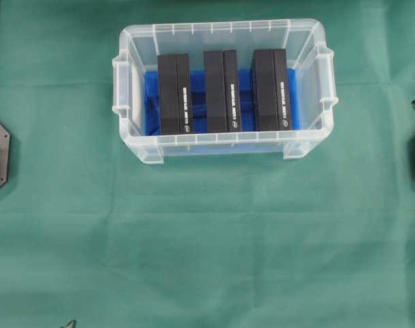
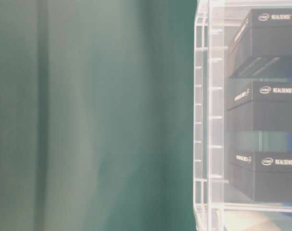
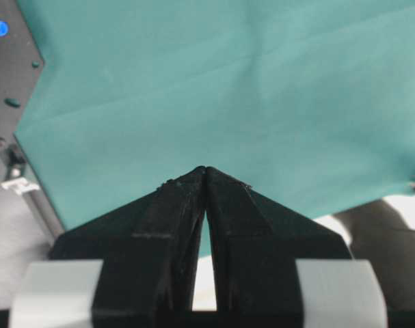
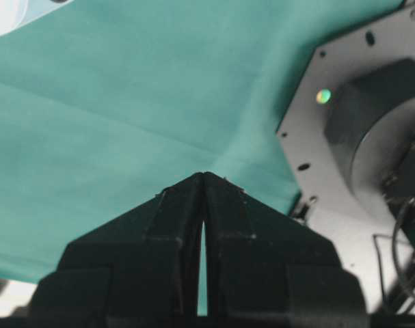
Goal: Take the box out of the case with both arms.
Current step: 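Open both grippers and swing them toward the bin's far edge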
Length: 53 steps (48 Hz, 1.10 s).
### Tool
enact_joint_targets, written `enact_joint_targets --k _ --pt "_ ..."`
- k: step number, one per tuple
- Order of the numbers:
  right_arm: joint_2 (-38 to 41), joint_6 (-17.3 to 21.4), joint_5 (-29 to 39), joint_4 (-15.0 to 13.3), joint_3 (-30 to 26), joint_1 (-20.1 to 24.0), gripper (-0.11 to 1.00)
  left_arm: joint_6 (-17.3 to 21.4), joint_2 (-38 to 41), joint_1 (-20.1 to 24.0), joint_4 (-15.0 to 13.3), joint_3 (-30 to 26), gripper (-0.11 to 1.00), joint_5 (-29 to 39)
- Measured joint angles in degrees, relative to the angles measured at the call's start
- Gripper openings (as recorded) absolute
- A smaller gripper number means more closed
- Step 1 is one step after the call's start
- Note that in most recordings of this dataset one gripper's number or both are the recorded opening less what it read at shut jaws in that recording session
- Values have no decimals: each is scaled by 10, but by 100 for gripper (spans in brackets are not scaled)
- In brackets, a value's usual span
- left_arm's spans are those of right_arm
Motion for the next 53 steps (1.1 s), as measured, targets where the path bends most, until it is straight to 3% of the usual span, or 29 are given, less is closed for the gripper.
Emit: enact_joint_targets --k 7,18,24,34,38,47,53 --pt "6 16 0 0 -1 0 0 -5 11 -3 0 -2 0 0" --pt "9 4 -1 -12 -1 -3 0 9 14 8 2 -3 0 6" --pt "8 -33 -2 -33 0 -34 0 56 8 51 3 -3 0 19" --pt "11 -147 -37 -38 0 -145 0 156 7 155 3 -3 0 25" --pt "17 -175 -47 -38 0 -182 0 185 10 189 3 -4 0 26" --pt "20 -186 -53 -35 3 -200 0 234 15 215 1 -3 0 26" --pt "19 -186 -54 -33 11 -200 0 236 16 215 -4 -3 0 26"
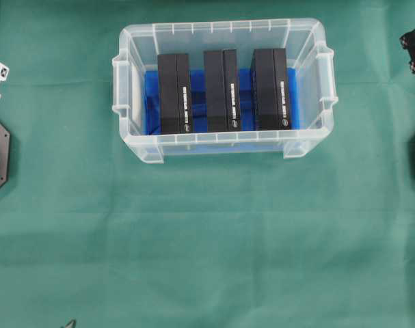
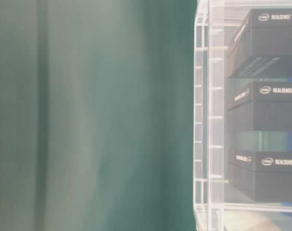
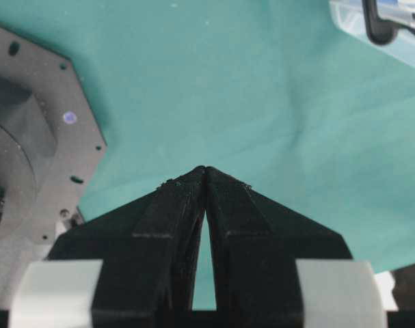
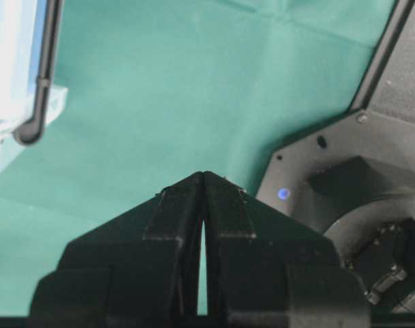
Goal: Take the box out of the case with both arms.
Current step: 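Open both grippers and swing them toward the bin's far edge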
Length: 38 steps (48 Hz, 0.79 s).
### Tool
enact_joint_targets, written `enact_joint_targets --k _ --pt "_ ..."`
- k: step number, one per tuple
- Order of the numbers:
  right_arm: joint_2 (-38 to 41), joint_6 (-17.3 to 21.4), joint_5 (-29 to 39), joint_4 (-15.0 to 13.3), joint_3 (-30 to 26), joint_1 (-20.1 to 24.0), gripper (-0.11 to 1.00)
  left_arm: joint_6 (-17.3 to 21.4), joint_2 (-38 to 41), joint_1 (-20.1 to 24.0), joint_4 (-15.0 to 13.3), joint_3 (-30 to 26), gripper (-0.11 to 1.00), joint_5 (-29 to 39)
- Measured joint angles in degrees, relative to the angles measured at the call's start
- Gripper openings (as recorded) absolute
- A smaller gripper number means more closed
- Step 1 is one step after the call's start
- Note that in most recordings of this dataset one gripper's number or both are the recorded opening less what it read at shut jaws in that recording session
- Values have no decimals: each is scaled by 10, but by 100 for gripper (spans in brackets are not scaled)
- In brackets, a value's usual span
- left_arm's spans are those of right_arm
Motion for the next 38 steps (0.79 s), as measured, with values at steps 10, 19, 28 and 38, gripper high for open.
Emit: enact_joint_targets --k 10,19,28,38 --pt "-4 -1 -6 0 8 0 13 3 -1 0 -2 5 0 -5" --pt "-4 1 -18 -2 22 -1 68 11 -6 0 -2 25 2 -20" --pt "-4 11 -18 -11 29 -1 94 8 -9 0 -2 39 46 -30" --pt "-4 28 -19 -21 29 -1 93 5 -7 0 1 40 91 -31"
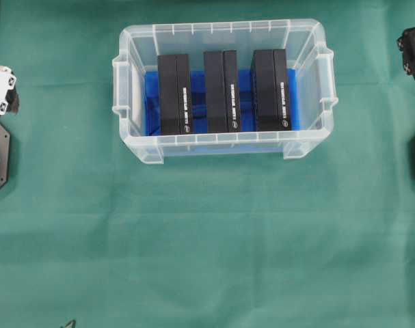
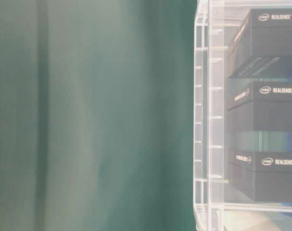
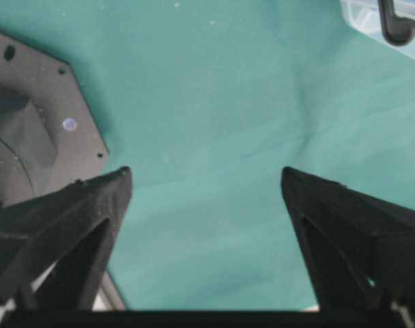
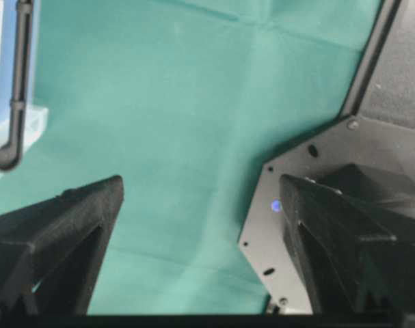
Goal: Take the box out of the case with both arms.
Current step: 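Open both grippers and swing them toward the bin's far edge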
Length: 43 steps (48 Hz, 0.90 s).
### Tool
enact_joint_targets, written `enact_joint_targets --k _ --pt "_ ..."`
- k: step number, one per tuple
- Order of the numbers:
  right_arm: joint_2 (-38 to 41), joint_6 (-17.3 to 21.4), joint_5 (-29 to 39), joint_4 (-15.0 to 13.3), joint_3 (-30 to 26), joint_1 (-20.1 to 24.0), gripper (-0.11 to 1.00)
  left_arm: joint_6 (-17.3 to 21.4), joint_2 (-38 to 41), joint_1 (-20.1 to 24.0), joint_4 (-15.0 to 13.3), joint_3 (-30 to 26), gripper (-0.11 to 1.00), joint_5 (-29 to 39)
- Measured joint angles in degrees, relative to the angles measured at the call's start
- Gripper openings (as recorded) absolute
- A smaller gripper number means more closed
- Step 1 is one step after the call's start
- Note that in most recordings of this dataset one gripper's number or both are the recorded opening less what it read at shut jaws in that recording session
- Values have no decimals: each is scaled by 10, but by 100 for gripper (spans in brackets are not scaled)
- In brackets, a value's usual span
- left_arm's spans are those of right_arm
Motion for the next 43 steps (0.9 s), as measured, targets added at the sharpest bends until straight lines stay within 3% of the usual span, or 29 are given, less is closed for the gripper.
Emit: enact_joint_targets --k 16,43 --pt "0 4 1 -1 0 0 93 -41 -2 5 3 0 91 0" --pt "0 26 2 -1 0 0 93 -64 3 6 4 0 91 0"
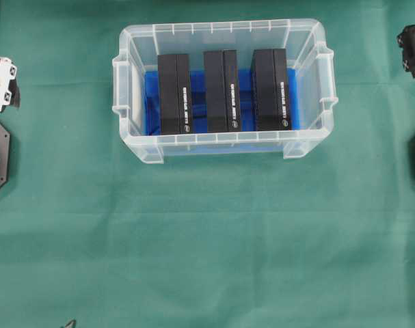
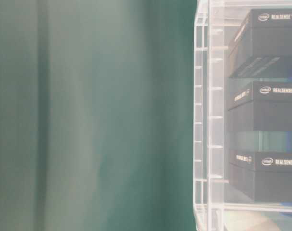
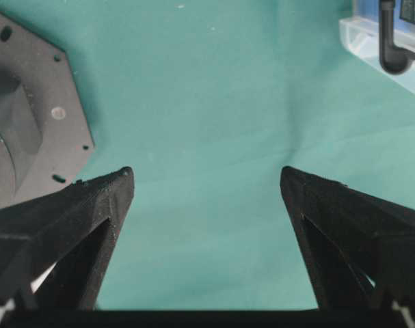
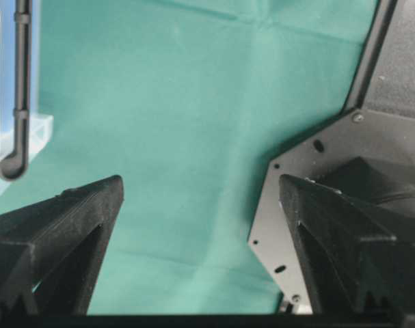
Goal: Take the box out of the case with both arms.
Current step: 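Open both grippers and swing them toward the bin's far edge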
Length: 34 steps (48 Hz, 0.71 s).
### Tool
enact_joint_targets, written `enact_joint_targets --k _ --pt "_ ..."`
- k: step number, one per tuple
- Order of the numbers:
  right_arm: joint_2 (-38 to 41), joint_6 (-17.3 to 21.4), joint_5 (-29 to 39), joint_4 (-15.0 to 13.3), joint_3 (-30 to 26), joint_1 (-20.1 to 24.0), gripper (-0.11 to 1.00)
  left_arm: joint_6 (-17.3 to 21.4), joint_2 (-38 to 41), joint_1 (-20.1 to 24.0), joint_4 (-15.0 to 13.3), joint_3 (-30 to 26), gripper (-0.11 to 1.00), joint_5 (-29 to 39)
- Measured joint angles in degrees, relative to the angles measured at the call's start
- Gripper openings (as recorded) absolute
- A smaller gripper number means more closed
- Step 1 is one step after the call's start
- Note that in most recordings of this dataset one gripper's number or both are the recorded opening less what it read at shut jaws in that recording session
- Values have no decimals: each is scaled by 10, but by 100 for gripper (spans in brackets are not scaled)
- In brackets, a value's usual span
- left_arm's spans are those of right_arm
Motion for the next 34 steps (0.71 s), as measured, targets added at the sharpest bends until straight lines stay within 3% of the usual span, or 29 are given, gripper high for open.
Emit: enact_joint_targets --k 34 --pt "1 18 0 1 0 0 93 -3 15 2 -1 -1 91 1"
